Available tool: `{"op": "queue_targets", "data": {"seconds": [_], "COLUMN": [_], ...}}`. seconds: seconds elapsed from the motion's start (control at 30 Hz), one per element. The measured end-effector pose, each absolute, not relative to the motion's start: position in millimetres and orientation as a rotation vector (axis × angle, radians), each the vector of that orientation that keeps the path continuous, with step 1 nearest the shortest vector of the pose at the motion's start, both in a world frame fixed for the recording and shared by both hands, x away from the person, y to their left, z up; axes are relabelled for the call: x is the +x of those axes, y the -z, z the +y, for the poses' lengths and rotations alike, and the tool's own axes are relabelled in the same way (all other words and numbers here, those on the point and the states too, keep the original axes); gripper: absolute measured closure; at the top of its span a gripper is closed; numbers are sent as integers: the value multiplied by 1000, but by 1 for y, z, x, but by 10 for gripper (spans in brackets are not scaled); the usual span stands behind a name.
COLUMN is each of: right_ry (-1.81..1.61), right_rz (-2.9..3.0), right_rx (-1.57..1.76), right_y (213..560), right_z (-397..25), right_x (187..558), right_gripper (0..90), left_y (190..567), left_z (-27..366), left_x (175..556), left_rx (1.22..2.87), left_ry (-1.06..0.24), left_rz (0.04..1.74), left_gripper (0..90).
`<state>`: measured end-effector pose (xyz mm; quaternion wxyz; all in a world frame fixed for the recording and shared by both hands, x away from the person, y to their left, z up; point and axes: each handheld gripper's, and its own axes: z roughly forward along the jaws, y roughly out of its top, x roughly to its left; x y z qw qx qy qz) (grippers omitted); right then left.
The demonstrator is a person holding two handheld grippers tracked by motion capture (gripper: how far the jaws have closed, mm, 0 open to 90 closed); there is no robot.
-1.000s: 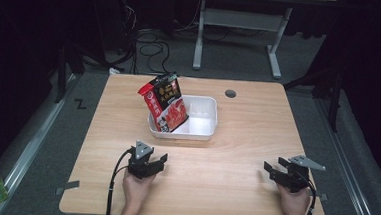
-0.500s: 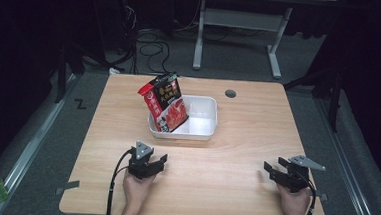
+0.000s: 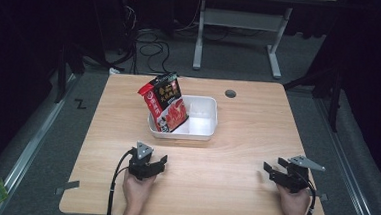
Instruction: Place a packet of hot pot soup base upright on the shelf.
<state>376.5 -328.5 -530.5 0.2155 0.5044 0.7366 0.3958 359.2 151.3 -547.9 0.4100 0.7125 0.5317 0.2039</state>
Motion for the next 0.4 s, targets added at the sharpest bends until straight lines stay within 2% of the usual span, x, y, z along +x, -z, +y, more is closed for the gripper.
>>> {"op": "queue_targets", "data": {"seconds": [0.4], "right_ry": [-1097], "right_rz": [2045], "right_rx": [1399], "right_y": [531], "right_z": [-329], "right_x": [377], "right_gripper": [337], "left_y": [548], "left_z": [150], "left_x": [359], "left_rx": [1795], "left_ry": [-522], "left_rz": [1348], "left_gripper": [357]}}
